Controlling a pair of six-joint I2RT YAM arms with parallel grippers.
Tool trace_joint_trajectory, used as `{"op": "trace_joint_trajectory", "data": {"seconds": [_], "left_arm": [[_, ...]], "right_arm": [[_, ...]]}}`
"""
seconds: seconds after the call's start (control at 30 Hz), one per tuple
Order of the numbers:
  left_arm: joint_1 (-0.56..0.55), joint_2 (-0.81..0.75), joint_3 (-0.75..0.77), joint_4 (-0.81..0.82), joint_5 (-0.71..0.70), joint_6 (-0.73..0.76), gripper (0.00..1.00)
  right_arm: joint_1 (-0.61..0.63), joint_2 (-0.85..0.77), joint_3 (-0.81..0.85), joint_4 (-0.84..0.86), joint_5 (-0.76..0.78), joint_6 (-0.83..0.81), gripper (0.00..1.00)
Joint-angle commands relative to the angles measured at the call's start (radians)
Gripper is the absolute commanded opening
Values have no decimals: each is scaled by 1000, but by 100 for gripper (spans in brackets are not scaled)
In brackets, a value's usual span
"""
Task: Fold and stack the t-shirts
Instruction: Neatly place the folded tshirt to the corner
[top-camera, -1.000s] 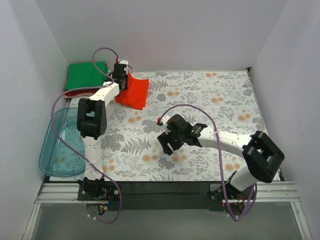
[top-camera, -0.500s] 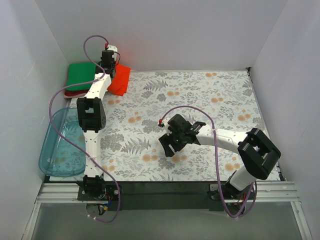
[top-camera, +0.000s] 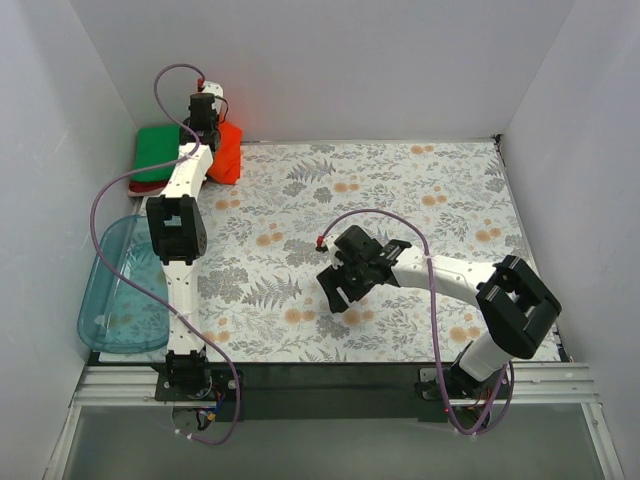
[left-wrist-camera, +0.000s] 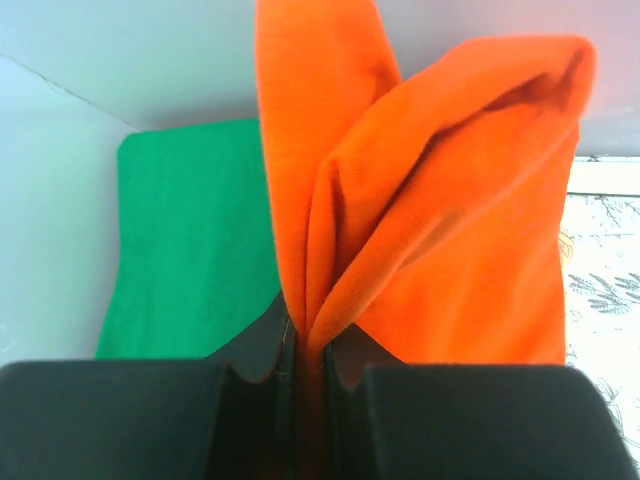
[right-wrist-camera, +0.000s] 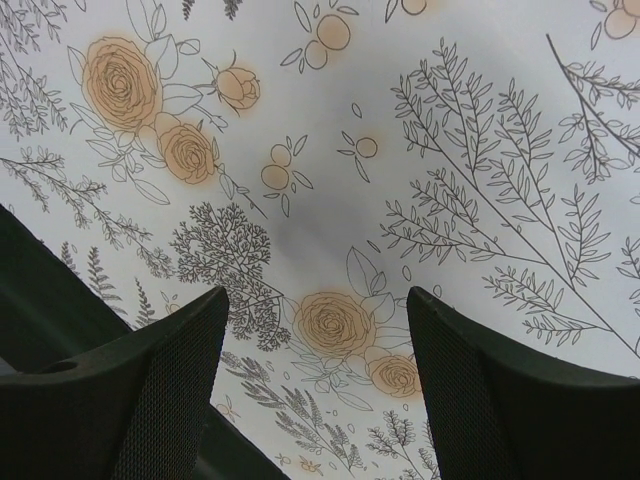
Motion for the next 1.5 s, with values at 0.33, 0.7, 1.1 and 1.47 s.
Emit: {"op": "trace_joint_trajectory", "data": {"seconds": [0.33, 0.7, 1.1, 1.47], "left_arm": [[100, -155, 46, 46, 15, 40, 0], [168, -132, -20, 125, 46, 55, 0], [219, -41, -94, 238, -20, 130, 0], [225, 35, -143, 368, -34, 158, 9]], "right_arm": [[-4, 41, 83, -62, -36, 11, 78], [-4, 50, 90, -77, -46, 12, 78], [-4, 99, 127, -102, -51, 8, 78], [-4, 127, 150, -130, -46, 6, 78]]}}
